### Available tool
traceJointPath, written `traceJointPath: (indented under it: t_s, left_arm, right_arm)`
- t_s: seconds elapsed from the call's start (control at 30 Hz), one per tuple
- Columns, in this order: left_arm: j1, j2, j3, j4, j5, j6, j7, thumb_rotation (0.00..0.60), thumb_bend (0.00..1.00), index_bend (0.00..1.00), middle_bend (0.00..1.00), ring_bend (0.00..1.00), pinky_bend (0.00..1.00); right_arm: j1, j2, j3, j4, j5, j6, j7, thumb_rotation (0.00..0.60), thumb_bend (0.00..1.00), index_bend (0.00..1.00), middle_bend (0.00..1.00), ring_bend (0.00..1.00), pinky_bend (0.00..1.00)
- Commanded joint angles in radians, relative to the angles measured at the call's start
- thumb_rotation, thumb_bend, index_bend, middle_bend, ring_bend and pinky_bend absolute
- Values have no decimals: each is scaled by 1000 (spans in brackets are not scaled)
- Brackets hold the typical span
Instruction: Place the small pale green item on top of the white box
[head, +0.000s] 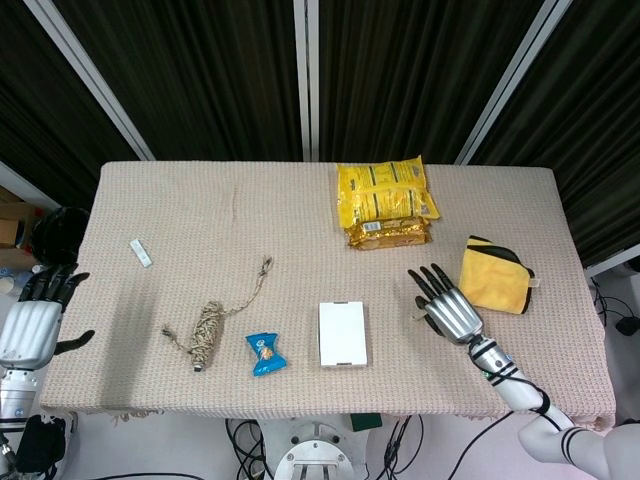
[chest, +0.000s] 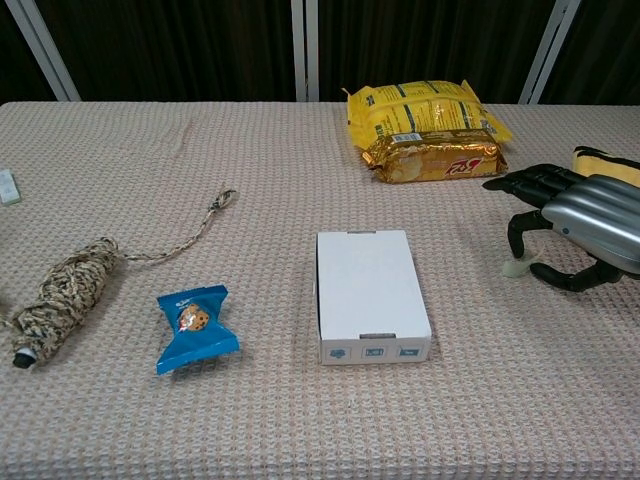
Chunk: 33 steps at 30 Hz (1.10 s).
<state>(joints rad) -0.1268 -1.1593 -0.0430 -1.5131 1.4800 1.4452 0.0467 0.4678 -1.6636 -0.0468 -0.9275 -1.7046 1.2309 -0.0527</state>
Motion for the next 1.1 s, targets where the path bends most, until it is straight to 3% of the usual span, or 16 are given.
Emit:
traceJointPath:
  t_s: [0.03,0.73,1.1]
  left_arm:
    - [0,-1,-1,1,-2,0,0,600,62,194,103,62,135]
    - [-5,-6,-2,9,-14,-15,3,600,63,194,111,79,135]
    - [-1,-5,-3,5,-13,-8,9,600,63,195,117,79,136]
  right_arm:
    - [0,-3,-1,6,-1,8,6,600,411,517,0,0,0]
    - [2,-21,-7,30,-33,105,50,600,433,645,0,0,0]
    - [63,-2,9,-110,-121,184,-21,600,431,654,0,0,0]
